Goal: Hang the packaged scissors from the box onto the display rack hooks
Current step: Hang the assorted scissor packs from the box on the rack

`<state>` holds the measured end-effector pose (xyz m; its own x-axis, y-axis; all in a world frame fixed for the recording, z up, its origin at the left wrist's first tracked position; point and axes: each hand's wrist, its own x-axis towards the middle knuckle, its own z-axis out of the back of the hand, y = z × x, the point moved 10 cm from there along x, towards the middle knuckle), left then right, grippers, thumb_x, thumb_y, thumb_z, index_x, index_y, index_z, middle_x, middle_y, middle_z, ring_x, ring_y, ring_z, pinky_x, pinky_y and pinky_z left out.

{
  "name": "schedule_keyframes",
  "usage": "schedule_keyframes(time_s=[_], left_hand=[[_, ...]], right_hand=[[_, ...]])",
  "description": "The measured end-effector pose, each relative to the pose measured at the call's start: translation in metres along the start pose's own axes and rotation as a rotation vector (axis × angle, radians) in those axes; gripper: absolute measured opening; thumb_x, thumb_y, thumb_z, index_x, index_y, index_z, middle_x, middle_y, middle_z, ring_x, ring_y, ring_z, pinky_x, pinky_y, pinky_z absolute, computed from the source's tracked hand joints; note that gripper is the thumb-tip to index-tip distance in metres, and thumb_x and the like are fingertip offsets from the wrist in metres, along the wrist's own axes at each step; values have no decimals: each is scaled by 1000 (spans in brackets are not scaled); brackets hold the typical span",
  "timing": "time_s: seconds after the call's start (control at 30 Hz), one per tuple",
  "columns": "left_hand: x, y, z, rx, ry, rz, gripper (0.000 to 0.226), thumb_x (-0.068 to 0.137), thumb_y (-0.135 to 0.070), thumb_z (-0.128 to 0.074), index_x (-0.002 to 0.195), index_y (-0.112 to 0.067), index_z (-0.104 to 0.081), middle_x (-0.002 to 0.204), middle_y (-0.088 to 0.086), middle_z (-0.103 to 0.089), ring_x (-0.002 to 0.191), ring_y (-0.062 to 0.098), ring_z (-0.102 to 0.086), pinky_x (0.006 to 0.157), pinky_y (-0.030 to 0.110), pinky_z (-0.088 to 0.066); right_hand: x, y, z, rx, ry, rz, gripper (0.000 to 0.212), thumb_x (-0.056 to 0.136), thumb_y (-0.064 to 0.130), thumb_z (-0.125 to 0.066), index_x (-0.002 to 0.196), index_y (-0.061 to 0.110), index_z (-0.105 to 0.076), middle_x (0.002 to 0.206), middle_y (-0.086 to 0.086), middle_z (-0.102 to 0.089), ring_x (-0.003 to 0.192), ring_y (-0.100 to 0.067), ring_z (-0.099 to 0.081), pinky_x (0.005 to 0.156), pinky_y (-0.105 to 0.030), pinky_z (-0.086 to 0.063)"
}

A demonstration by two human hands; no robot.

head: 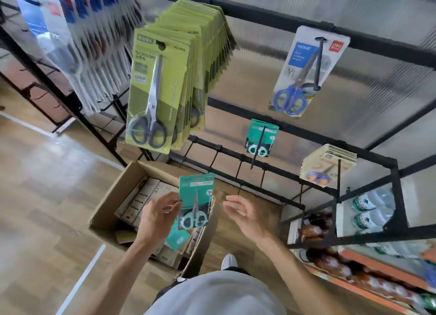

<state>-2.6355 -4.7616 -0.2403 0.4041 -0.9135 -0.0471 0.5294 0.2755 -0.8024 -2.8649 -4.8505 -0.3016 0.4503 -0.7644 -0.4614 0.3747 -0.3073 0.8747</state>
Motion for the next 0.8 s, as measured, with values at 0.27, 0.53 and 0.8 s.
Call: schedule_keyframes(time_s=[0.27,0.53,0.8], left_hand=[[-4,-13,-8,-93,71,1,20,96,-11,-62,95,-30,-65,98,-13,-72,86,4,-72,70,37,-63],[-1,-33,-27,-68,150,-106,14,95,-7,-61,107,-9,-69,99,-11,-72,84,-2,-71,68,27,-62],[-3,-56,-34,-101,109,-138,42,95,-19,-64,134,-28,-51,114,-15,-68,94,-13,-64,77,9,-53]], right_hand=[[-24,21,-17,-38,-133,212,24,94,30,-66,116,20,-69,115,11,-70,106,-2,-66,89,-21,-56],[-42,45,6,-67,-261,284,15,94,26,-67,108,21,-66,107,18,-67,101,3,-66,76,-19,-58],[-36,50,63,-104,-426,229,24,94,33,-68,106,12,-69,102,0,-75,84,-11,-74,64,-36,-63]])
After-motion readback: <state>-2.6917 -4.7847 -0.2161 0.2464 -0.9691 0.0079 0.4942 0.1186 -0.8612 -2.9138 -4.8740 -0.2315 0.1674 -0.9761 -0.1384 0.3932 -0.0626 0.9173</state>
